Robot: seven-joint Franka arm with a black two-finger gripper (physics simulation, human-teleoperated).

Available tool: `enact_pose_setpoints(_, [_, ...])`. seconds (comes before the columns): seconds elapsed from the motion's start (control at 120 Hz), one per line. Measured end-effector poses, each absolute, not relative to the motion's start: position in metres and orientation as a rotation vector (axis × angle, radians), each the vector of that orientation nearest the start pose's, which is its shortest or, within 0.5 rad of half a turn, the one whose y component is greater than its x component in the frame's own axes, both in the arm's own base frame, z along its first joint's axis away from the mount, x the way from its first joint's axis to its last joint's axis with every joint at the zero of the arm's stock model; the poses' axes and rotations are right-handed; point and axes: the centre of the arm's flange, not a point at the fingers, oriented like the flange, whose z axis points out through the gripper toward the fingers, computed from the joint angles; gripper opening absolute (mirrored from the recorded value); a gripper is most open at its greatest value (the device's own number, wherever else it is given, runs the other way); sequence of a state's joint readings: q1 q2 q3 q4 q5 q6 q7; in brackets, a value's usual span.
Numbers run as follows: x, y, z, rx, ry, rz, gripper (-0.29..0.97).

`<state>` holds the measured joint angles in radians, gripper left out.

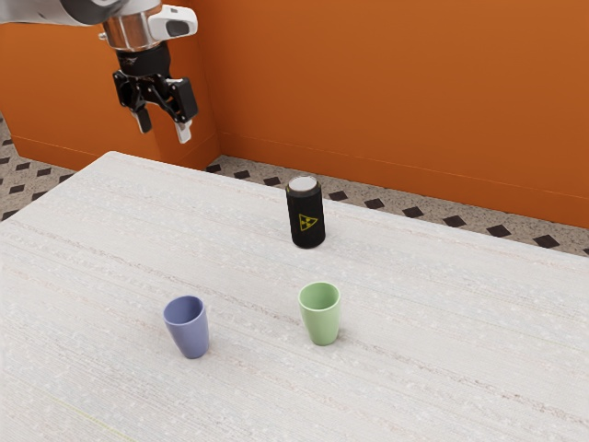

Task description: Place the left cup onto the right cup

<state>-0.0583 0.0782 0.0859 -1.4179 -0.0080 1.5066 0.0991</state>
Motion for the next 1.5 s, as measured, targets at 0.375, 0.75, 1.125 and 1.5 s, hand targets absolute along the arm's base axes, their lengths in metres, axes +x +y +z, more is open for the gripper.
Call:
enact_pose_setpoints(0.375, [0.575,0.014,0.634,-3.141,0.134,0.013,0.65])
enact_pose_setpoints(0.75, [0.586,0.004,0.549,-3.158,0.184,0.129,0.65])
enact_pose_setpoints(1.125, [0.598,-0.01,0.471,-3.176,0.238,0.13,0.65])
enact_pose_setpoints(1.5, [0.573,-0.015,0.431,-3.202,0.188,0.102,0.65])
